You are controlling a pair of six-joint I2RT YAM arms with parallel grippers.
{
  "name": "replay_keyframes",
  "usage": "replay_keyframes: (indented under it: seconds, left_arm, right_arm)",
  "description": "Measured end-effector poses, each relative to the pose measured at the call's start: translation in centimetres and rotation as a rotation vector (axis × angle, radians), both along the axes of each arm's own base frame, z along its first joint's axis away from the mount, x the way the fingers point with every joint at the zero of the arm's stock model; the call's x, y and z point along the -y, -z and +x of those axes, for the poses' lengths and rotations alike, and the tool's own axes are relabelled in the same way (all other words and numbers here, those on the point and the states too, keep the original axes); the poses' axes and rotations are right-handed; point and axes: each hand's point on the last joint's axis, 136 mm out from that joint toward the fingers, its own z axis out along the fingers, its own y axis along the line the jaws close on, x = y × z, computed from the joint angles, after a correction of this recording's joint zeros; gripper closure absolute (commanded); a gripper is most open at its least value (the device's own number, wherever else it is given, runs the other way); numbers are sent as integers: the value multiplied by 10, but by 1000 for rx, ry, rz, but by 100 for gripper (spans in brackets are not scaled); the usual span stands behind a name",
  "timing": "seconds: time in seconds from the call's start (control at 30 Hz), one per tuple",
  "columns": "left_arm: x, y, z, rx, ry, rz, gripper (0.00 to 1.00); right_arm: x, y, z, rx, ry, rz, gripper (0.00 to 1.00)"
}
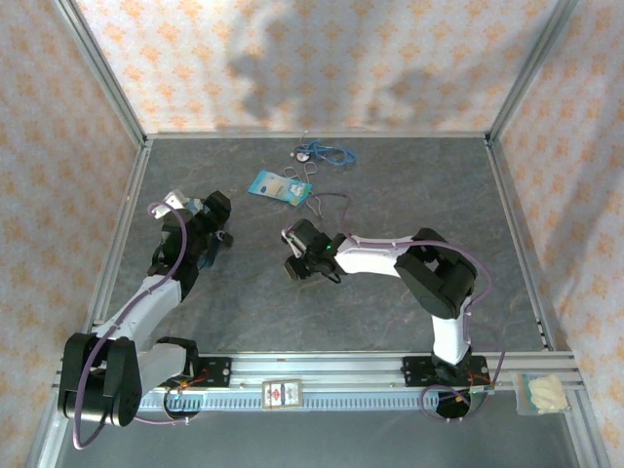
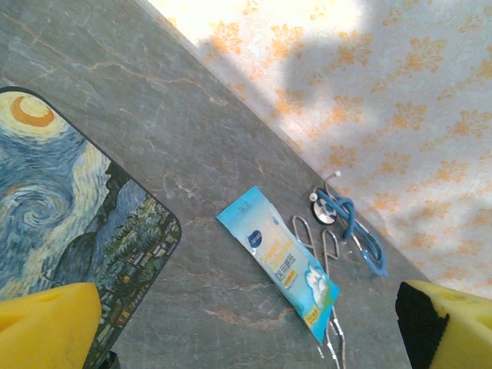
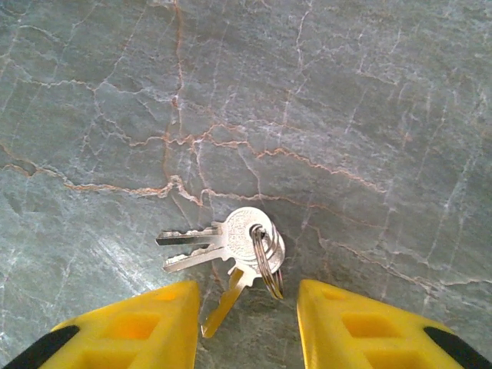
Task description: Unlock the padlock with the key
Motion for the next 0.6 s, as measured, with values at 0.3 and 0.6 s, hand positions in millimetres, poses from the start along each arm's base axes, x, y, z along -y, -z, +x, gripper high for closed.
replay_keyframes:
  seconds: [0.3,0.6]
  left_arm:
    - [1,0,-1,2,2,-17,1]
    - [1,2,-7,7,2,-18,1]
  right_arm:
    - [-1,2,15,44,30,-64,59]
    - [2,4,18,54,55,-89,73]
